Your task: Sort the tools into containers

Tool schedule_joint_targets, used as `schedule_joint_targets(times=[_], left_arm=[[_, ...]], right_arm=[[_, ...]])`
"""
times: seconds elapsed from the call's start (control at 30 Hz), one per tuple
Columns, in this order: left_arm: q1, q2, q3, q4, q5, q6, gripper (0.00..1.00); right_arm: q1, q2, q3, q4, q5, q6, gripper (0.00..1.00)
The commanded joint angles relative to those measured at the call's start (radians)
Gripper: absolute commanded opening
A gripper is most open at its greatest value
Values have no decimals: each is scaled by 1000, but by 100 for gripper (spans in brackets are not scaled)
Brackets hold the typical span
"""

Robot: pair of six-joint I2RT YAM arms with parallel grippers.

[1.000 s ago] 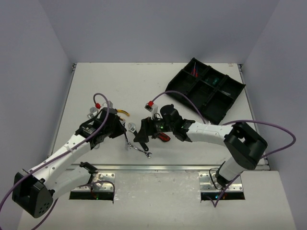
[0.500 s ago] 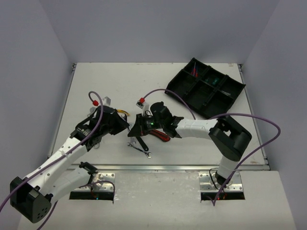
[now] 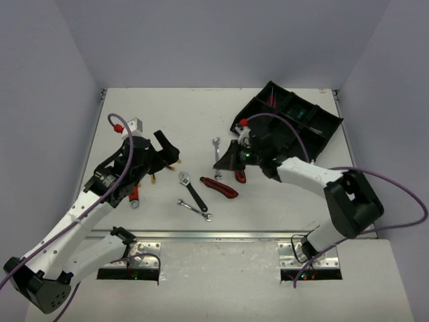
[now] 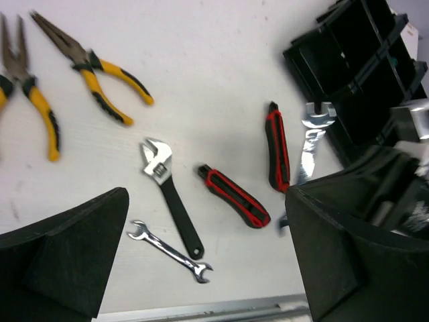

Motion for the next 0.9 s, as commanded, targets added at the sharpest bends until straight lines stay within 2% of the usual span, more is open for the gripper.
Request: schedule_joint_targets(times=[0.0, 0.07, 0.17, 0.27, 0.43, 0.53, 0.87], left_arm=[[-8, -54, 96, -116, -171, 178, 100], [-8, -69, 81, -125, -180, 222, 100], [-8, -107, 3, -105, -196, 240, 100], [-8, -135, -20, -77, -174, 238, 100], [-14, -186, -55, -34, -136, 245, 100], [-14, -200, -70, -18, -127, 255, 100], [-15, -160, -76, 13, -58, 287, 100]], right_arm=[[-252, -176, 95, -329, 115, -155, 0], [-421, -180, 154, -425, 141, -199, 0], [-602, -125, 301, -574, 242, -243, 0], [-706, 10, 463, -732, 378, -295, 0], [-780, 196, 755, -929, 521, -369, 0], [-829, 316, 901, -1006, 510, -406, 0], [-853, 519, 1026, -1074, 548, -433, 0]])
